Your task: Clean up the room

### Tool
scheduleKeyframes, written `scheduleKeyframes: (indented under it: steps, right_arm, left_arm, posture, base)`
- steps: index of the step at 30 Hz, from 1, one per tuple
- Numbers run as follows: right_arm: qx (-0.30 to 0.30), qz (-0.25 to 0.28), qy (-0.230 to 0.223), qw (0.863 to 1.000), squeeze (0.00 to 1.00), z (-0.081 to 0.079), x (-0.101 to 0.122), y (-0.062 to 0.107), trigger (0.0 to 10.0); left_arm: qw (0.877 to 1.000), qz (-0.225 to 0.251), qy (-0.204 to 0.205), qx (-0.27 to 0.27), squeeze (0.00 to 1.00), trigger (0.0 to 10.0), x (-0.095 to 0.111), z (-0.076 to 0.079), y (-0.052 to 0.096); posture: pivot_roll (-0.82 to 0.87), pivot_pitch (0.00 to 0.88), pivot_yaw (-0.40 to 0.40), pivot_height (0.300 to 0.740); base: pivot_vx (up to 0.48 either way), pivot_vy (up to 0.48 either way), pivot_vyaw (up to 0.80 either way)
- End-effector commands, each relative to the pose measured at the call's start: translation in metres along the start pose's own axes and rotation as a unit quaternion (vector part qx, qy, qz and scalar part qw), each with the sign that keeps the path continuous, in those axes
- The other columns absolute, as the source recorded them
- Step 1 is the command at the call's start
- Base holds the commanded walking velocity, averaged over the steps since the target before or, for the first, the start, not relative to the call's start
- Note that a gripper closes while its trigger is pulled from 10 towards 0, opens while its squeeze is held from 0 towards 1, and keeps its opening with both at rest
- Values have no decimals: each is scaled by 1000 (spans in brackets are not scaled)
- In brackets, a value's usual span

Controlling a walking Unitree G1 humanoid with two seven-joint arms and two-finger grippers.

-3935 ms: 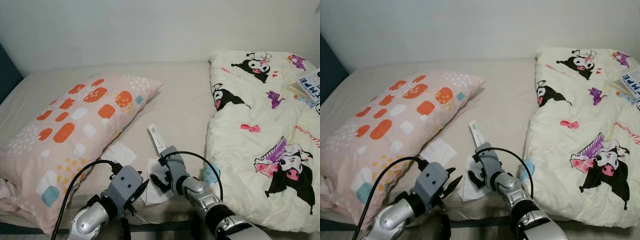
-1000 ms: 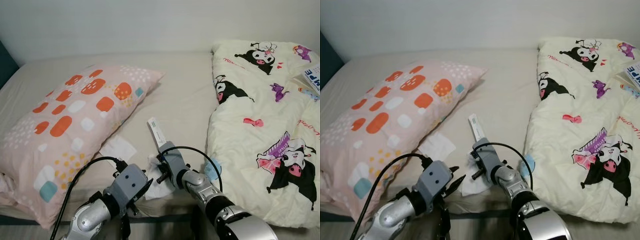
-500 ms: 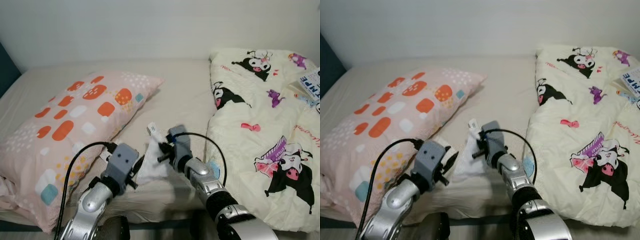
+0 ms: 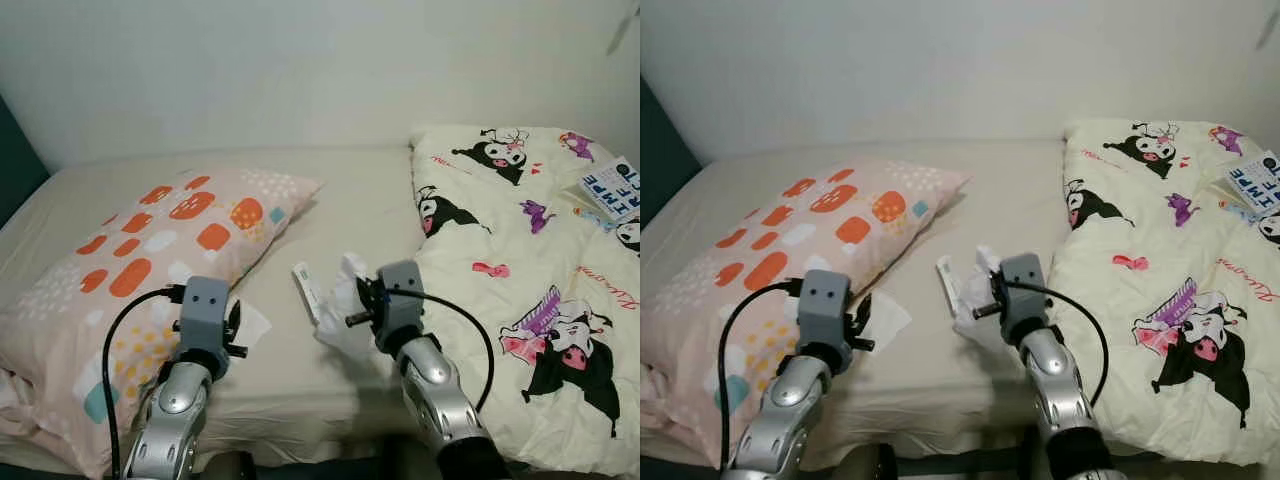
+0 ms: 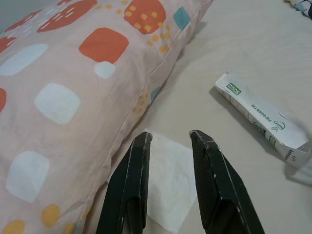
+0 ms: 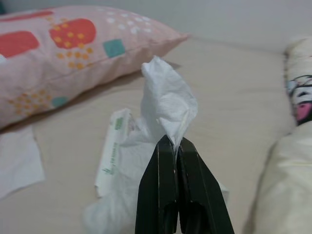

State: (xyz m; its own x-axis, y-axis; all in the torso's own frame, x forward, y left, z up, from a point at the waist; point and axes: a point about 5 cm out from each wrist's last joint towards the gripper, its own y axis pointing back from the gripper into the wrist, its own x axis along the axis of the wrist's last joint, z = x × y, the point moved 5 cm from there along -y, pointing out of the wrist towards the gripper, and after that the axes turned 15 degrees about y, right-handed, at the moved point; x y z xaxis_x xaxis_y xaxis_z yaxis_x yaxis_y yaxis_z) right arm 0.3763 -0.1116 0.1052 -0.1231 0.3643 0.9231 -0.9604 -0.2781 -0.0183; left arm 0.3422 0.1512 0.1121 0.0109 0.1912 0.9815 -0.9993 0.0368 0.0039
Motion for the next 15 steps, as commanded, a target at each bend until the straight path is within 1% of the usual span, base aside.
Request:
scheduleKeyframes:
  steps: [1, 2, 4, 5, 6, 9, 13, 15]
  right_arm:
    - [-4, -5, 8, 1000, 0, -1, -2, 4, 10000]
    - [-15, -15, 6, 1000, 0, 2, -7, 6, 10000]
    - [-15, -15, 6, 1000, 0, 2, -7, 6, 10000]
    - [-30, -24, 7, 999, 0, 6, -11, 10, 10000]
    - [-30, -24, 7, 999, 0, 6, -11, 10, 10000]
    - [-60, -34, -4, 998, 0, 15, -15, 17, 10000]
    - [-62, -36, -1, 997, 0, 16, -15, 17, 10000]
    - [-61, -38, 2, 997, 0, 16, -15, 18, 10000]
  left_arm:
    - [1000, -4, 6, 14, 0, 10000, -5, -5, 1]
    - [1000, -4, 8, 11, 0, 10000, -5, -4, 0]
    - [1000, -4, 8, 11, 0, 10000, -5, -4, 0]
    - [1000, -2, 4, 10, 0, 10000, -4, -2, 0]
    - [1000, -2, 4, 10, 0, 10000, -4, -2, 0]
    - [1000, 0, 3, 9, 0, 10000, -5, 2, 0]
    - [1000, 0, 5, 9, 0, 10000, -5, 3, 0]
    - [1000, 0, 7, 7, 0, 10000, -6, 4, 0]
  posture:
    - [4, 77, -3, 586]
    - [3, 79, -5, 586]
    - [3, 79, -5, 586]
    - [4, 81, -11, 586]
    - [4, 81, -11, 586]
    - [2, 88, -15, 586]
    - [0, 89, -16, 591]
    - [-1, 89, -18, 601]
  base:
    - [0, 0, 0]
    - [0, 0, 0]
    - [0, 0, 0]
    - [0, 0, 0]
    - [0, 0, 0]
    - [0, 0, 0]
    - [0, 0, 0]
    - [0, 0, 0]
